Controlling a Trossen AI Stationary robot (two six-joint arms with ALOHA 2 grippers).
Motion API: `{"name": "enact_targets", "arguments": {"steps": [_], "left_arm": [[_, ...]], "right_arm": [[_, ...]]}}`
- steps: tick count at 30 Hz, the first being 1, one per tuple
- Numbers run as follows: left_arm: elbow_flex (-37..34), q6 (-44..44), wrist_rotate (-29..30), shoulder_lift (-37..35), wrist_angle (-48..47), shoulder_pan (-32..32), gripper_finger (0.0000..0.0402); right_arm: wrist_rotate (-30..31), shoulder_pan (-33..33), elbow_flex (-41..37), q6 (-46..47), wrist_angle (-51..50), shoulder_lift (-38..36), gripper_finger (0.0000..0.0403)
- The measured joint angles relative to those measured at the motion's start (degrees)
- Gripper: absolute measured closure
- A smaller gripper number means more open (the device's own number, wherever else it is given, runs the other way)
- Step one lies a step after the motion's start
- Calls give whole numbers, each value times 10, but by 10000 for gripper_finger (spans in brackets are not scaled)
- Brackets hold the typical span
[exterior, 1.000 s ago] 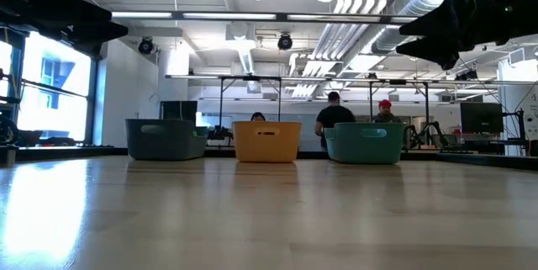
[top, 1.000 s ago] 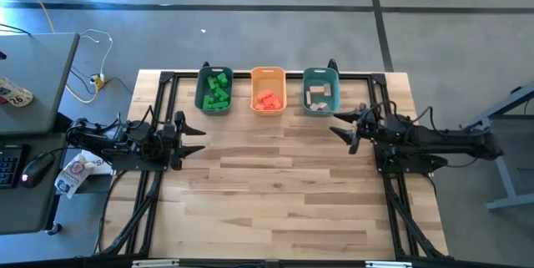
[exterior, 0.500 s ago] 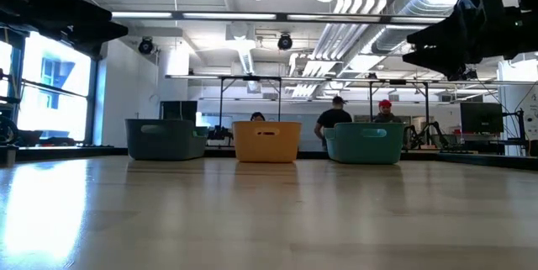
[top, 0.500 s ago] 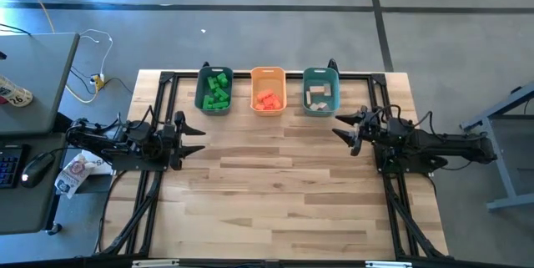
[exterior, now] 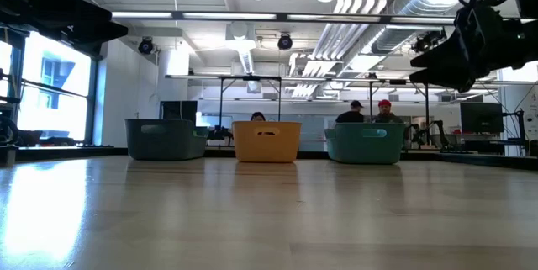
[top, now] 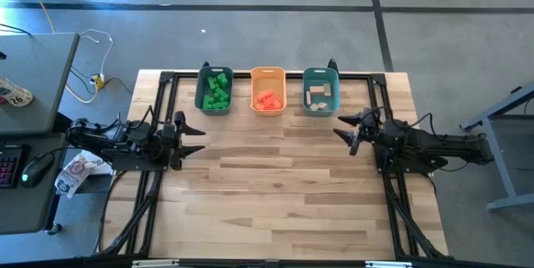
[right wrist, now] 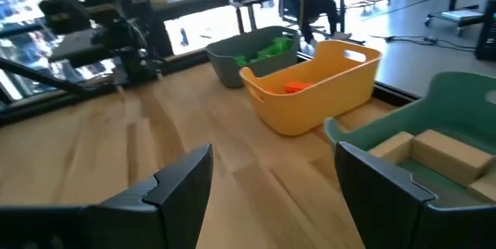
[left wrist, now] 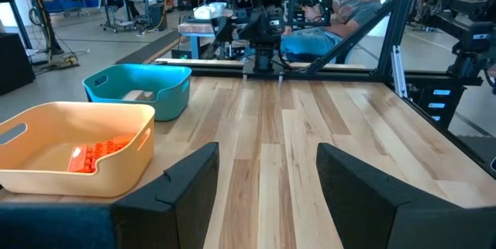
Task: Sort & place blocks by color
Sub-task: Return to Home Position
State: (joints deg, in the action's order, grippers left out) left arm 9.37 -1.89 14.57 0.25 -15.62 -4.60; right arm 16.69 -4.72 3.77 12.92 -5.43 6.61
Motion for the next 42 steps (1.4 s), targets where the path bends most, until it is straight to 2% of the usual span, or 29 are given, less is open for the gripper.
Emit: {"name": "enact_targets", "arguments": {"steps": [7, 42], "left_arm": [[0, 0, 0, 0, 0, 0, 195], [0, 0, 0, 0, 0, 0, 195]], "right_arm": [[45, 0, 0, -4, -14, 0, 146], [37, 0, 0, -4, -16, 1, 146]]}}
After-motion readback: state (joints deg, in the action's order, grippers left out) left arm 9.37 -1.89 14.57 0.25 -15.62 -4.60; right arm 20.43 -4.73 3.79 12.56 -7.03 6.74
